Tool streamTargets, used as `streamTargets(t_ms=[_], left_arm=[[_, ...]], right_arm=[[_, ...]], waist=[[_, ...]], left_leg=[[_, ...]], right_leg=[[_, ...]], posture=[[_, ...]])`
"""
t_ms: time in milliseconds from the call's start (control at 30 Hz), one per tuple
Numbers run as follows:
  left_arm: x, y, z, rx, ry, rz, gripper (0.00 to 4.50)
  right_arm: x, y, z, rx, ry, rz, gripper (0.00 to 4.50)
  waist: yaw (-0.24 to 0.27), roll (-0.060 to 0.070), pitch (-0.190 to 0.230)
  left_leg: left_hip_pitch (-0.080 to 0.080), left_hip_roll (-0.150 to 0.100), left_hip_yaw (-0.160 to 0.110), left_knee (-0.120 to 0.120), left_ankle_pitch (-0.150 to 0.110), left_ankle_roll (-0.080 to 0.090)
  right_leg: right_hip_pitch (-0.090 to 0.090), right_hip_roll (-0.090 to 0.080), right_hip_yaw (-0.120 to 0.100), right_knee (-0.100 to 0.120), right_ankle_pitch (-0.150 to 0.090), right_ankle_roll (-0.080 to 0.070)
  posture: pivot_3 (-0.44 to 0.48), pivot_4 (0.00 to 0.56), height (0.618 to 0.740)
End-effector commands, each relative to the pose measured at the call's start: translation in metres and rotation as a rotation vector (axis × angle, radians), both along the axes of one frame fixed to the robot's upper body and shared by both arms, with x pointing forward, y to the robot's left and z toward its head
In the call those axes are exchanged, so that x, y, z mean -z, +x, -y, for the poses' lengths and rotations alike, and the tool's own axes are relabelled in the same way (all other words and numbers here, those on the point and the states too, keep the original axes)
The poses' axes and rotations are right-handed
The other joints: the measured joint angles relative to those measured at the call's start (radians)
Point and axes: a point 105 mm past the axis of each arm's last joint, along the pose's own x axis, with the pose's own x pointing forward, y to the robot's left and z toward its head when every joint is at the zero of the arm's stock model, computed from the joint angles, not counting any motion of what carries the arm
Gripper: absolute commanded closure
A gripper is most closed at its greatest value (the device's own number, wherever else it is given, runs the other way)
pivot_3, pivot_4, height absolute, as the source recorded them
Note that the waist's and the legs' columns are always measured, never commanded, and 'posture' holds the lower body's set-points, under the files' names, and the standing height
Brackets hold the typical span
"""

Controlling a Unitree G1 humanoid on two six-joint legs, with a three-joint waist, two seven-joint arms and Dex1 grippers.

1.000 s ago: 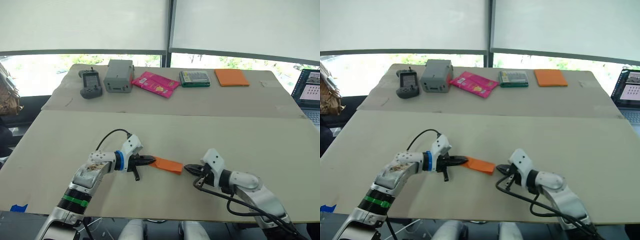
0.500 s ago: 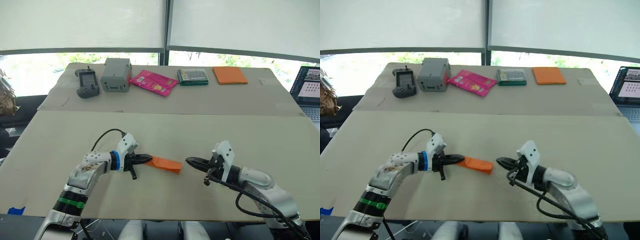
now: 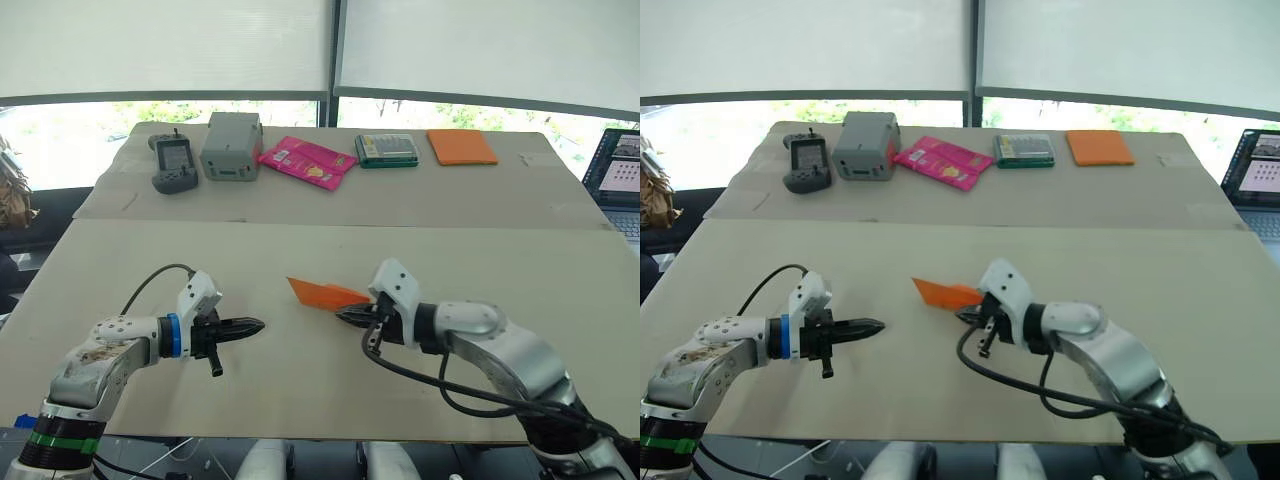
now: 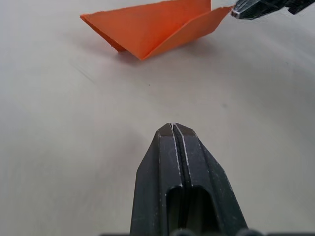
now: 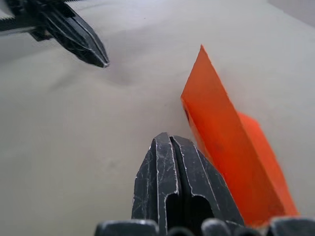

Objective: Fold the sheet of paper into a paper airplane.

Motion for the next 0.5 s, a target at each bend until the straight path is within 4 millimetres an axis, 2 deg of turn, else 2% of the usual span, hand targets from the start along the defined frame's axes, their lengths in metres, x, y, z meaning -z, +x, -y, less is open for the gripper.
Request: streamTargets(t_ms=[33,67,100,167,233,400,500], left_arm=[[-0.011,-0.004,0.005,-0.013,-0.015,0.056,4.5],[-0.01,-0.006,0.006,-0.018,-0.015,0.055,4.5],[-0.009,-0.007,0.005,-0.026,-0.013,0.054,4.5],[-0.008,-0.007,0.004,-0.044,-0.011,0.057,4.5],[-0.006,-0.008,0.003,-0.061,-0.012,0.059,4.5],[-0.005,-0.009,0.008,-0.07,-0.028,0.071,4.5],[-0.005,-0.008,0.01,-0.071,-0.031,0.078,4.5]], right_arm=[[-0.011,0.005,-0.008,-0.041,-0.012,0.054,4.46],[-0.017,0.006,-0.011,-0.057,0.007,0.056,4.46],[-0.025,0.008,-0.013,-0.067,0.031,0.054,4.19],[-0.04,0.01,-0.015,-0.091,0.069,0.04,3.56],[-0.044,0.019,-0.012,-0.083,0.035,0.034,2.85],[-0.016,0.042,-0.004,-0.014,-0.159,-0.024,1.12],[-0.008,0.044,-0.009,-0.034,-0.195,-0.054,1.12]], waist=[[-0.003,0.0,0.0],[-0.004,0.0,0.0],[-0.005,0.0,0.0],[-0.008,0.0,0.0],[-0.009,0.0,0.0],[-0.006,0.0,0.0],[-0.007,0.0,0.0]], left_leg=[[0.0,0.0,0.0,0.0,0.0,0.0],[0.0,0.0,0.0,0.0,0.0,0.0],[0.0,0.0,0.0,-0.001,0.0,0.0],[0.0,0.0,0.0,-0.001,0.0,0.0],[0.0,0.001,0.0,-0.001,0.0,0.0],[0.0,0.001,0.0,-0.001,0.0,0.0],[-0.001,0.0,0.001,-0.001,0.0,0.0]], right_leg=[[0.0,0.0,0.0,0.0,0.0,0.0],[-0.001,0.0,0.0,0.0,0.0,0.0],[-0.001,0.0,0.0,0.0,0.0,0.0],[-0.002,0.0,0.0,0.001,0.0,0.0],[-0.001,0.001,0.0,0.001,0.0,-0.001],[-0.001,0.001,0.0,0.001,0.001,-0.001],[-0.002,0.0,0.0,0.001,0.001,-0.001]], posture=[[0.0,0.15,0.74],[0.0,0.15,0.74],[0.0,0.15,0.74],[0.0,0.15,0.74],[0.0,0.15,0.74],[0.0,0.15,0.74],[0.0,0.15,0.74]])
